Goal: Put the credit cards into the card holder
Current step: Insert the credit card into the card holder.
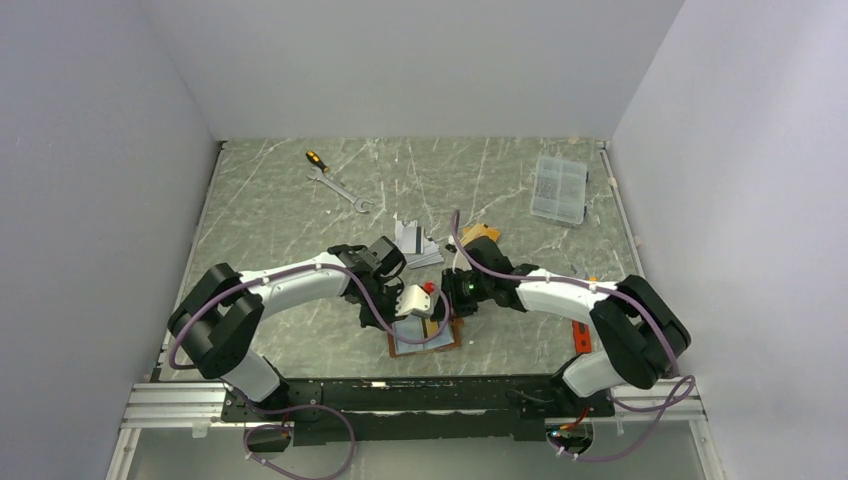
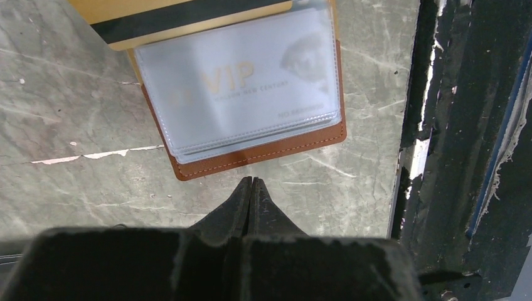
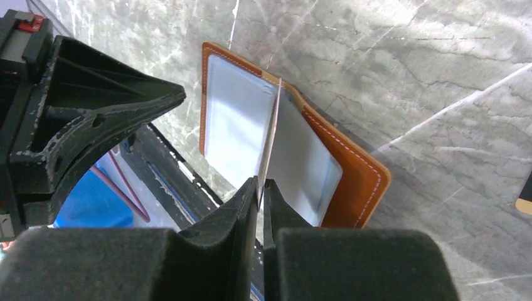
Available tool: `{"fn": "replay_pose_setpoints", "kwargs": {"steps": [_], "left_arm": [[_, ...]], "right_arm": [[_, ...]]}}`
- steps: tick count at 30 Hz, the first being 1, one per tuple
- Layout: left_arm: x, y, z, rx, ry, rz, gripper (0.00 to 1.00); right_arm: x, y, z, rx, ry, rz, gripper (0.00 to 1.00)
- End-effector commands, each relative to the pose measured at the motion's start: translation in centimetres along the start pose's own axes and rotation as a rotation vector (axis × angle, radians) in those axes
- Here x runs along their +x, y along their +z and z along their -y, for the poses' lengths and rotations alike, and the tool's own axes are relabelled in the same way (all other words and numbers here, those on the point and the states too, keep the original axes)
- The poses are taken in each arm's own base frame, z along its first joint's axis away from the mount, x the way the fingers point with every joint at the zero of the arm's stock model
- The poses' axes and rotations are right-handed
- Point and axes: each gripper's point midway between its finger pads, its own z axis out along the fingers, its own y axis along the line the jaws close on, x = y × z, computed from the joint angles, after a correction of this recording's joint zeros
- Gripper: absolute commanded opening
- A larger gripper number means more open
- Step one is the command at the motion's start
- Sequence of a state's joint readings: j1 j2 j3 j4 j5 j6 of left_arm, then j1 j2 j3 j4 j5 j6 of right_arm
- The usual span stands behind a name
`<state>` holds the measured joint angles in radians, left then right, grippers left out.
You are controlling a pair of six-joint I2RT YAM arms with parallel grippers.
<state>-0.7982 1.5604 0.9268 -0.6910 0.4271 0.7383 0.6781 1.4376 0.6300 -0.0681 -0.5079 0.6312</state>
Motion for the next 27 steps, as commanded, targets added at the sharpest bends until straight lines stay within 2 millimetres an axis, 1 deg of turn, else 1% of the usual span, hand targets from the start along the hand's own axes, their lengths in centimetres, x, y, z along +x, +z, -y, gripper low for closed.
{"fn": "replay_pose_setpoints", "kwargs": {"steps": [1, 2, 5, 8, 11, 12, 14, 15, 19, 20, 25, 27], "left_arm": [[-1.0, -0.6, -0.2, -0.028, 0.037, 0.045, 0.0], [-0.9, -0.6, -0.1, -0.028, 0.035, 0.045, 0.0], [-1.0, -0.6, -0.1, -0.028, 0.036, 0.05, 0.0], [-1.1, -0.5, -0.1, -0.026, 0.036, 0.054, 0.0], [-1.2, -0.3, -0.1, -0.017, 0.036, 0.056, 0.0], [-1.2, -0.1, 0.0, -0.01, 0.039, 0.055, 0.0], [-1.1, 0.3, 0.3, 0.003, 0.049, 0.045, 0.0], [-0.9, 0.6, 0.6, 0.01, 0.054, 0.034, 0.0], [0.7, 2.2, 1.8, 0.032, 0.081, -0.028, 0.0], [1.1, 2.4, 1.9, 0.028, 0.085, -0.041, 0.0], [2.3, 2.8, 2.2, 0.018, 0.087, -0.075, 0.0], [2.7, 2.9, 2.3, 0.012, 0.085, -0.08, 0.0]], "right_arm": [[-0.8, 0.3, -0.8, -0.015, -0.028, -0.017, 0.09], [-0.8, 0.4, -0.8, -0.015, -0.024, -0.022, 0.09], [-0.9, 0.5, -0.8, -0.014, -0.02, -0.022, 0.0], [-0.6, 0.1, -0.5, -0.006, 0.004, 0.001, 0.0], [-0.5, -0.2, -0.9, -0.052, 0.032, 0.051, 0.0], [0.0, -0.1, -0.8, -0.073, 0.049, 0.06, 0.0], [-0.2, -0.1, -1.3, -0.113, 0.07, 0.094, 0.0], [0.1, -0.1, -1.1, -0.121, 0.086, 0.102, 0.0], [0.0, -0.2, -1.0, -0.156, 0.142, 0.164, 0.0], [-0.1, -0.3, -1.0, -0.166, 0.151, 0.178, 0.0], [0.2, -0.3, -0.2, -0.169, 0.213, 0.233, 0.0], [-0.1, -0.5, 0.0, -0.17, 0.237, 0.268, 0.0]]}}
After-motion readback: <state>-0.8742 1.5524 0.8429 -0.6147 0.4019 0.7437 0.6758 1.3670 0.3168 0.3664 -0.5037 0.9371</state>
